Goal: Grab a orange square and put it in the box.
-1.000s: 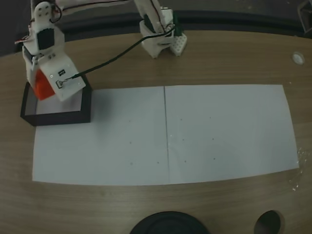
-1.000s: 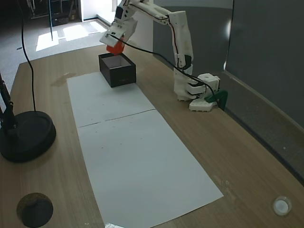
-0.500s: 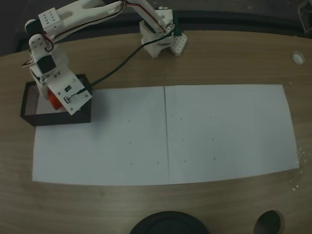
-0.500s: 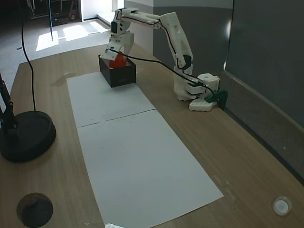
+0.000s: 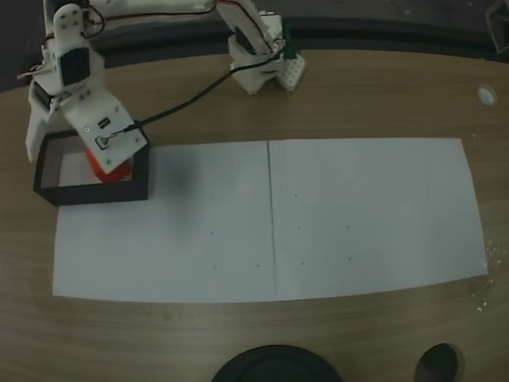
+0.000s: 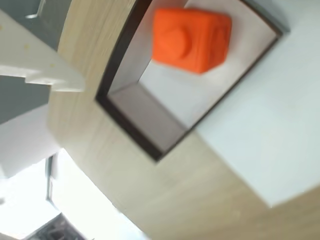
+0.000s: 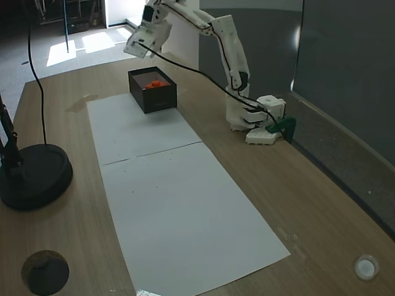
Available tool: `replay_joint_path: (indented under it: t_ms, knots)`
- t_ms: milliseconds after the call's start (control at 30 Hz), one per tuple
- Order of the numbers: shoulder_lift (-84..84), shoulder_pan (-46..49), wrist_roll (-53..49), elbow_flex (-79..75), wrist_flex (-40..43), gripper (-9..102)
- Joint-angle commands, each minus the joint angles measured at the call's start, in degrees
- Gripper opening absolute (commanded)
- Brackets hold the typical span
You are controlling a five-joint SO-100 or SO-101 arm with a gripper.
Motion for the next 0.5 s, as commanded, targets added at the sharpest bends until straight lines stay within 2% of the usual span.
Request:
replay_joint_path:
  t_ms: [0,100,200,367,467]
  knots:
    - [13.27,-3.34,4.22,-4.83,0.26,21]
    - [22.85,-10.20,10.37,-4.66,0.26,9]
    - [30.85,-21.09,11.25,-4.04,0.26,0]
    - [42.19,-42.36,11.25,6.42,0.26,0]
    - [48.52,-50.80,11.16,17.49,0.26,0]
